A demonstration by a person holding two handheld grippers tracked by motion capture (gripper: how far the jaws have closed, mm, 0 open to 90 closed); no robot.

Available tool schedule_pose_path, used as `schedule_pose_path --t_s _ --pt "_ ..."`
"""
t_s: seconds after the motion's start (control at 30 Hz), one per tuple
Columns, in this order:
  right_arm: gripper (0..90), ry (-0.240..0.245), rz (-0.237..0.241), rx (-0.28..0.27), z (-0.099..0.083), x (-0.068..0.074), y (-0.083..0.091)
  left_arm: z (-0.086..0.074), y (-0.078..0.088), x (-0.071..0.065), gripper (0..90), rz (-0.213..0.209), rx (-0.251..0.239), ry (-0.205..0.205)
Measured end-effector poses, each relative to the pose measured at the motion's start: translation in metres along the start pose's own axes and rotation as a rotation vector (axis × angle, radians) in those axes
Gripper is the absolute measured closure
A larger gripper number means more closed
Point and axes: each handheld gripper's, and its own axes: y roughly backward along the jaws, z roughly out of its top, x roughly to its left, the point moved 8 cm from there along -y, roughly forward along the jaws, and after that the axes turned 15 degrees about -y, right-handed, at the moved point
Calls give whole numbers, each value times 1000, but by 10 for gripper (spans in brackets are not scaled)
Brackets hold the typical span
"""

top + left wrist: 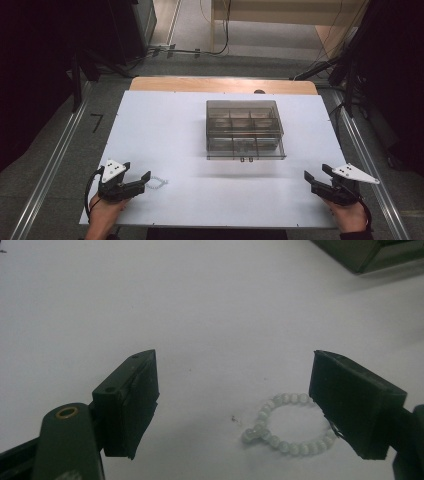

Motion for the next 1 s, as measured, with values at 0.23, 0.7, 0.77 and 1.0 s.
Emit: schedule_pose_path --t_s 0.23,0.7,0.77,1.0 --pt "271 4 1 8 -1 0 -1 1 0 -1 203 0 -3 3" --pt "267 9 1 13 -1 1 -2 3 -2 -8 204 -26 -1 -22" --pt "266 8 1 16 -1 1 -2 3 -3 -8 204 -29 -3 -22" --pt "265 7 0 16 -1 1 -3 4 -4 -11 205 -39 2 -28"
